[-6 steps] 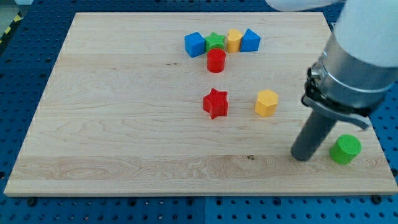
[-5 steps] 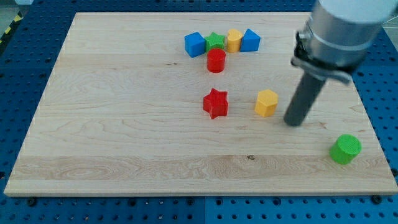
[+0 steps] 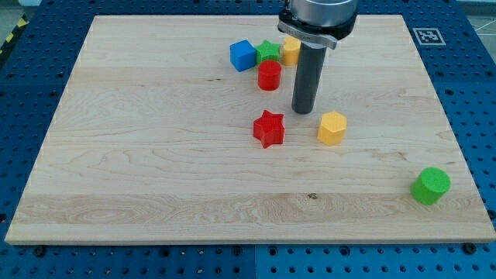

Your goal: Slide yellow hexagon to green circle

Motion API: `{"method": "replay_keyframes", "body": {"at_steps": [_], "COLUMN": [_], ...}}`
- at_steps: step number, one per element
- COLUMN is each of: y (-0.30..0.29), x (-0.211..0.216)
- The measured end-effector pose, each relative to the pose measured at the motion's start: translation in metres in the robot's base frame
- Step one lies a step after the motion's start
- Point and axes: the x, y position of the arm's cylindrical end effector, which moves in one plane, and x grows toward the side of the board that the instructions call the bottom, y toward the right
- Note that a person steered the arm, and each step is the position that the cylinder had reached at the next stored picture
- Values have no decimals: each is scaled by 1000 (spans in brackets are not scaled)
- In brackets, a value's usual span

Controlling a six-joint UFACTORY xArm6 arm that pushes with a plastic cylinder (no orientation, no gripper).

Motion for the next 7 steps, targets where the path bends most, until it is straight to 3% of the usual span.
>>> {"method": "replay_keyframes", "body": {"at_steps": [2, 4, 6, 7], "y": [22, 47, 48, 10], "x": [19, 84, 85, 78]}}
